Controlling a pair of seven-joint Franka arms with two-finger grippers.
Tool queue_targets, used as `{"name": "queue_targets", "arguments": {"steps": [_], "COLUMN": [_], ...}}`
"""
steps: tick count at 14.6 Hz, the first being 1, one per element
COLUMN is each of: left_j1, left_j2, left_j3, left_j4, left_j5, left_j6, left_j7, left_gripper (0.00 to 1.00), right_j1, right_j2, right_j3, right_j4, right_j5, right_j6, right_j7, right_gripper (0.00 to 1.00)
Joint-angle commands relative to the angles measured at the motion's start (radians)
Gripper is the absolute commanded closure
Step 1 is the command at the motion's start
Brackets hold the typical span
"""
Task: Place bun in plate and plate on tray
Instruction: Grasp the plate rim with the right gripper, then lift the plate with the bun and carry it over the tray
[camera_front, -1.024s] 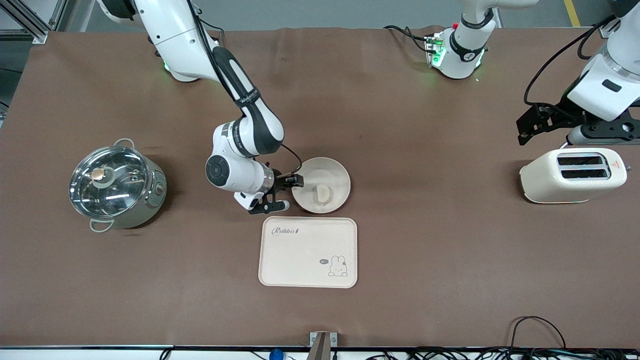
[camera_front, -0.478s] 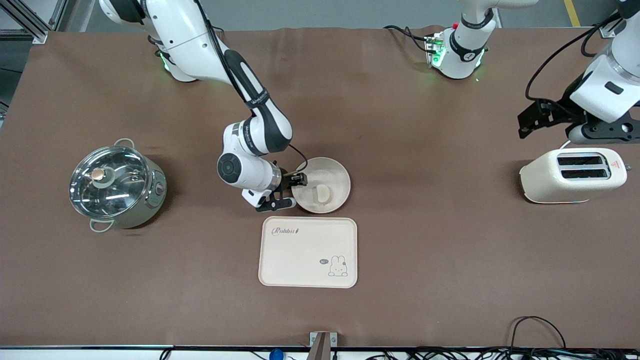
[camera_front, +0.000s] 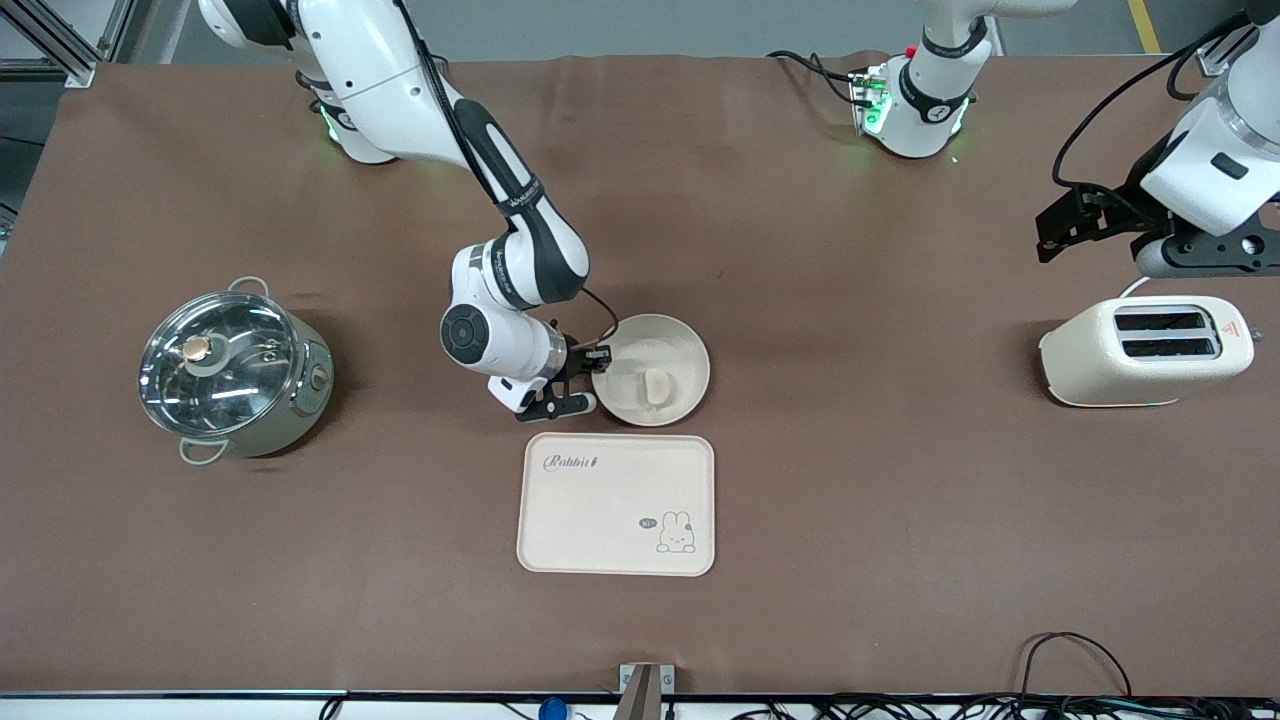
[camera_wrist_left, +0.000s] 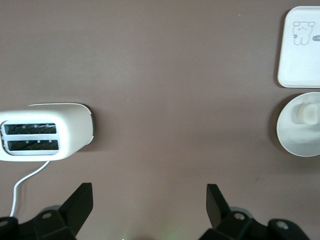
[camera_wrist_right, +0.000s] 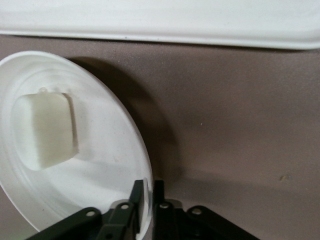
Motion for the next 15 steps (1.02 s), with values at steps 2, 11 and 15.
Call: {"name": "queue_targets", "arguments": {"steps": [2, 11, 15], "left_j1": [0.005, 0.010, 0.023], "left_j2": [0.011, 0.030, 0.030], "left_j3": [-0.003, 0.002, 0.004], "left_j4": [0.011, 0.011, 0.002], "left_j5": [-0.029, -0.025, -0.026], "left_j6": [0.049, 0.094, 0.118], "left_j7": [0.018, 0.046, 0.078], "left_gripper": [0.00, 0.00, 0.00], "right_j1": [-0.003, -0.019, -0.086], "right_j2": [-0.007, -0.050, -0.113], "right_j3": [-0.006, -0.011, -0.011], "right_j4": [-0.012, -0.010, 0.001], "right_j5": [0.025, 0.025, 0.025], "right_j6": [0.002, -0.054, -0.171], "right_j7": [-0.017, 0.035, 0.035], "right_gripper": [1.00, 1.00, 1.00]}}
